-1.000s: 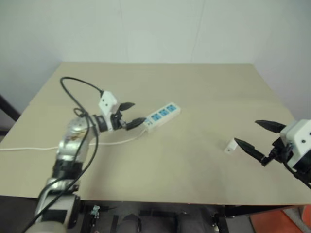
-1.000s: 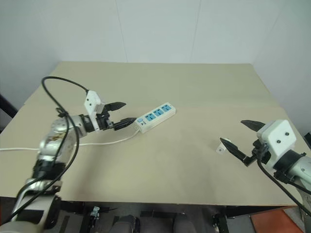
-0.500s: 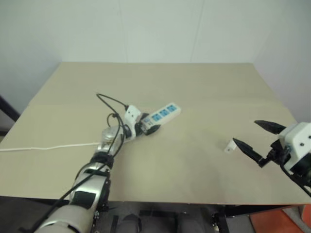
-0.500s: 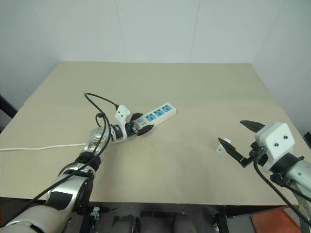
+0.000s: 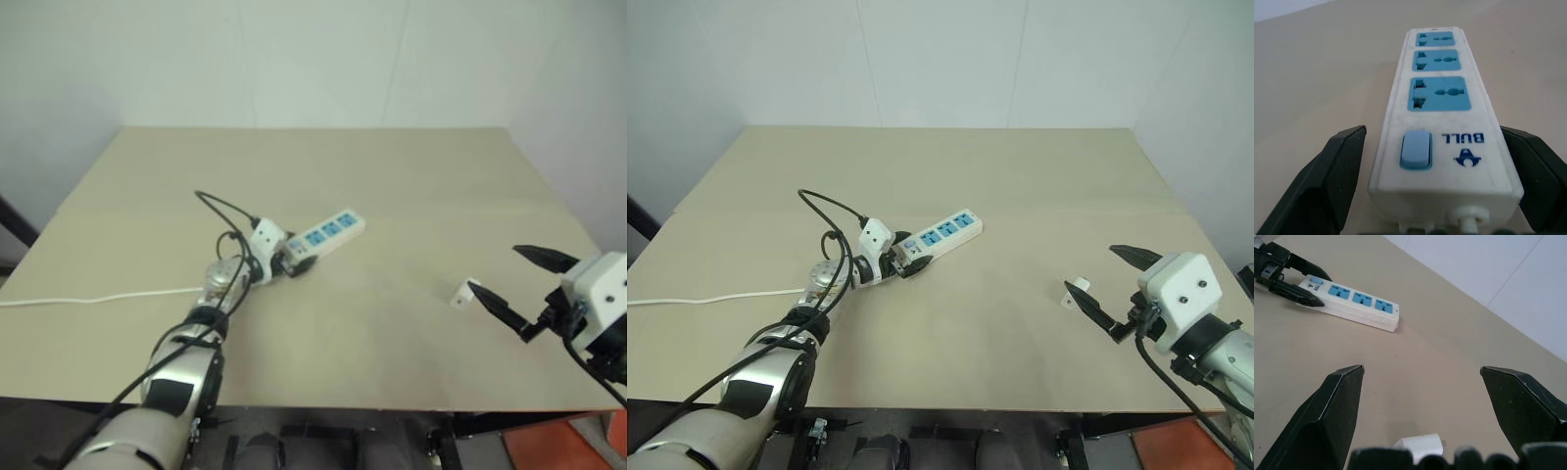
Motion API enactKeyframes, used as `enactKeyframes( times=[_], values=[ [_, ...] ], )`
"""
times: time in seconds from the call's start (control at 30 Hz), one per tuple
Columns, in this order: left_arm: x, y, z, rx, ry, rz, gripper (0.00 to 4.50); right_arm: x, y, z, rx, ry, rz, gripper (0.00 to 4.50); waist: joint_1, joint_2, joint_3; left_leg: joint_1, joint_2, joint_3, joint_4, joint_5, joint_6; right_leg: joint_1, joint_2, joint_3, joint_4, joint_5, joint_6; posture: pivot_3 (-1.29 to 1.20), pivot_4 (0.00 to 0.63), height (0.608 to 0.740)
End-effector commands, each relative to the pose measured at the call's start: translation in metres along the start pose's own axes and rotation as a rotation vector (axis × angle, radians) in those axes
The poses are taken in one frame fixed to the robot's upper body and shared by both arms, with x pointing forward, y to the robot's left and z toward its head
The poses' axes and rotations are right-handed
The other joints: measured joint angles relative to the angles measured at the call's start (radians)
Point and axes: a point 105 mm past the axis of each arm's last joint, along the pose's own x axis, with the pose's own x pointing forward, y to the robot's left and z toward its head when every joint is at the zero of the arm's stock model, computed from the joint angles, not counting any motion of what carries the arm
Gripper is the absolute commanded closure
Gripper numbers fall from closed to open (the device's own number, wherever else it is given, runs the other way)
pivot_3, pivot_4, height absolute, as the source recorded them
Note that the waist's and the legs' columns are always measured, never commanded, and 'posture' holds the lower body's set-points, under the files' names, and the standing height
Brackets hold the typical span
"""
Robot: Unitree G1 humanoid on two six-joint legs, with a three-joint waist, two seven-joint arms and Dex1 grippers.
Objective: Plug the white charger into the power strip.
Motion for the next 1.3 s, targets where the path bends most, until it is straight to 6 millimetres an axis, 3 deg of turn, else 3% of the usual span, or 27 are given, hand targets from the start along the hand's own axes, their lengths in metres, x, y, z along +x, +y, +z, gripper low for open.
enactKeyframes(
  times=[0.03, 0.4, 0.5, 0.57, 0.8, 0.9, 1.0, 1.13, 1.3],
  values=[
    [-0.005, -0.002, -0.013, -0.037, 0.079, -0.049, 0.04, -0.001, -0.003, 0.014, -0.04, -0.041, -0.016, 0.0, 0.0, 0.0, 0.0, 0.001, 0.0, 0.0, 0.0, 0.0, 0.0, 0.001, 0.0, 0.0, 0.0, 0.0, 0.0, 0.0, 0.15, 0.74],
    [0.009, -0.017, -0.019, -0.035, 0.103, -0.054, 0.04, -0.001, -0.002, 0.016, -0.05, -0.034, -0.008, 0.0, 0.008, 0.0, -0.001, 0.009, 0.0, -0.001, 0.0, -0.001, 0.001, 0.011, 0.0, -0.001, -0.002, -0.001, 0.001, 0.0, 0.15, 0.74],
    [0.013, -0.021, -0.017, -0.029, 0.067, -0.044, 0.58, -0.004, -0.002, 0.016, -0.053, -0.024, -0.009, 0.0, 0.012, -0.001, -0.002, 0.009, -0.001, -0.001, 0.0, -0.001, 0.001, 0.011, -0.001, -0.001, -0.002, -0.001, 0.001, 0.0, 0.15, 0.74],
    [0.016, -0.024, -0.015, -0.032, 0.045, -0.041, 1.19, -0.005, -0.001, 0.016, -0.054, -0.019, -0.008, 0.0, 0.017, -0.001, -0.002, 0.009, -0.001, -0.001, 0.0, -0.001, 0.001, 0.011, -0.001, -0.001, -0.002, 0.0, 0.002, 0.0, 0.15, 0.74],
    [0.018, -0.042, 0.005, -0.018, -0.047, -0.213, 1.21, -0.008, -0.001, 0.014, -0.053, -0.006, -0.01, 0.0, 0.026, -0.001, -0.002, 0.009, -0.001, -0.001, 0.0, -0.001, 0.001, 0.011, -0.001, -0.001, -0.002, 0.0, 0.002, 0.0, 0.15, 0.74],
    [0.004, -0.049, 0.024, 0.013, -0.087, -0.429, 1.21, -0.008, 0.0, 0.013, -0.05, -0.004, -0.008, 0.0, 0.025, -0.001, -0.002, 0.007, -0.001, -0.001, 0.0, -0.001, 0.001, 0.01, -0.001, -0.001, -0.003, 0.0, 0.002, 0.0, 0.15, 0.74],
    [-0.013, -0.052, 0.03, 0.066, -0.081, -0.573, 1.21, -0.007, 0.0, 0.012, -0.046, -0.004, 0.0, 0.0, 0.022, -0.001, -0.002, 0.005, -0.001, -0.002, 0.0, -0.001, 0.001, 0.009, -0.001, -0.002, -0.004, 0.0, 0.002, 0.0, 0.15, 0.74],
    [-0.037, -0.06, 0.023, 0.164, -0.037, -0.71, 1.21, -0.004, 0.002, 0.012, -0.038, -0.011, 0.013, 0.0, 0.011, -0.001, -0.002, 0.005, -0.001, -0.002, 0.0, -0.001, 0.001, 0.008, -0.001, -0.002, -0.004, 0.0, 0.002, 0.0, 0.15, 0.74],
    [-0.05, -0.073, 0.007, 0.237, -0.019, -0.721, 1.21, -0.002, 0.005, 0.011, -0.029, -0.016, 0.026, 0.0, -0.002, -0.001, -0.002, 0.006, 0.0, -0.002, 0.0, -0.001, 0.001, 0.009, -0.001, -0.002, -0.004, 0.0, 0.002, 0.0, 0.15, 0.74]
  ],
)
